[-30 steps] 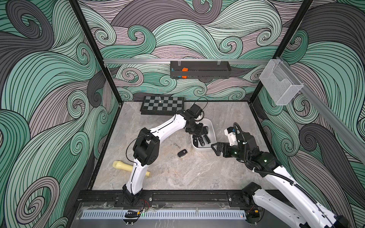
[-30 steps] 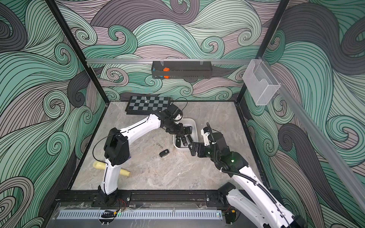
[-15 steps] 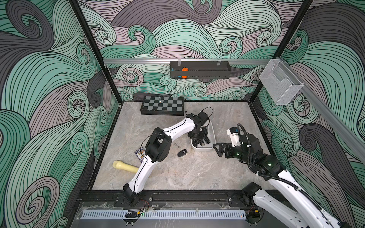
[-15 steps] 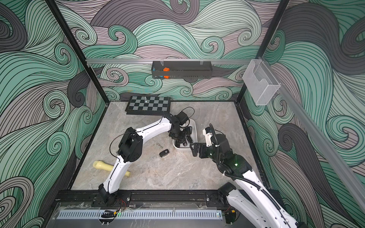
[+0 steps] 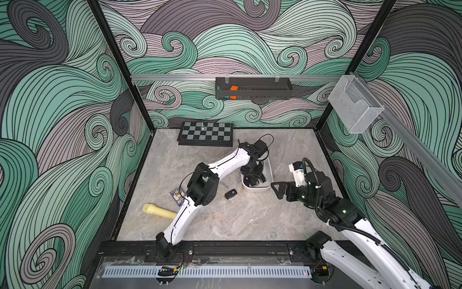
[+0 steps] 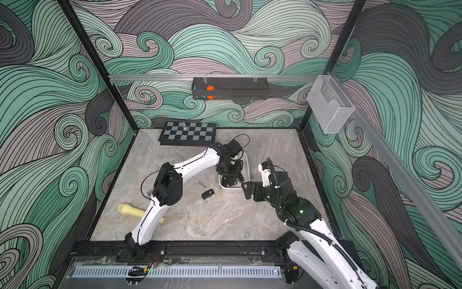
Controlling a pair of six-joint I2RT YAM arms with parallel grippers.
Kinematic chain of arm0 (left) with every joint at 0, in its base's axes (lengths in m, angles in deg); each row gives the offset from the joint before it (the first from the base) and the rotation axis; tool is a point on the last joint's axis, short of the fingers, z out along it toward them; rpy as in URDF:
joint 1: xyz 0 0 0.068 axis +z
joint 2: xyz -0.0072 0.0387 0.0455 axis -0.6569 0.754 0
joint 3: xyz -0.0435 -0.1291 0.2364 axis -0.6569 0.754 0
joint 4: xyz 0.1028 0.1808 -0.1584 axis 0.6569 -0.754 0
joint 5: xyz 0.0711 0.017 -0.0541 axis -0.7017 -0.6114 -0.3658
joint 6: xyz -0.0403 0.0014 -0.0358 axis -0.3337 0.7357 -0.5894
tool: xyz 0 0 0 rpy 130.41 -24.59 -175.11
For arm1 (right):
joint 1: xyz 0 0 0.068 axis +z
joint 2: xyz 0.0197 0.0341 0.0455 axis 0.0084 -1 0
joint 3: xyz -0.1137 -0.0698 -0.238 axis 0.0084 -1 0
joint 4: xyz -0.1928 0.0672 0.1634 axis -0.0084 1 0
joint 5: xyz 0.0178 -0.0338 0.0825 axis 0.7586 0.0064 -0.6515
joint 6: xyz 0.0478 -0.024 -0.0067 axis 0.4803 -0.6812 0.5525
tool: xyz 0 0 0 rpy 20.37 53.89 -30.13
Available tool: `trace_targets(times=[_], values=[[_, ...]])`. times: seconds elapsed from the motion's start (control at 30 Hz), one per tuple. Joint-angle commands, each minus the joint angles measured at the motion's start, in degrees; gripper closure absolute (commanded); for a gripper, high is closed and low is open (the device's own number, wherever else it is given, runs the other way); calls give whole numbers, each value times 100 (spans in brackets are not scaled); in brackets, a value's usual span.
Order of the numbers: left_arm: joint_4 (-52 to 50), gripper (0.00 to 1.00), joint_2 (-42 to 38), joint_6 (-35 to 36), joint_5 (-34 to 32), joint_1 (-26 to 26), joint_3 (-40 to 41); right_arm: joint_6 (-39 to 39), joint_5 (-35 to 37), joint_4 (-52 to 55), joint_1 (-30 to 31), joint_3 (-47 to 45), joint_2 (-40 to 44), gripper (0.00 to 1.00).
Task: Place the car key into the storage box
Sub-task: Place the car key in the storage box, then pick up the car key from the center of the board.
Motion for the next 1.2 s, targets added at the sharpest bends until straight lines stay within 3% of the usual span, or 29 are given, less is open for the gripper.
trace_targets(times=[0.0,0.2,0.4,0.67,0.87,1.17], values=[[-121,41,-544,-51,79,4,-173,-88,-108,11,-23,-42,-107,1],[-77,38,-1415,-81,-266,64,468,-27,-260,18,35,14,-465,1],[460,35,-2777,-210,-505,186,2224,36,-214,-36,464,50,-878,1],[956,23,-4308,-577,-853,444,4449,117,200,-271,1599,228,-1736,1],[1106,1,-4912,-847,-992,743,5457,-57,198,-416,2125,486,-2478,1],[1243,1,-5372,-1116,-419,1757,6325,-834,-274,-424,2739,1124,-3884,3]])
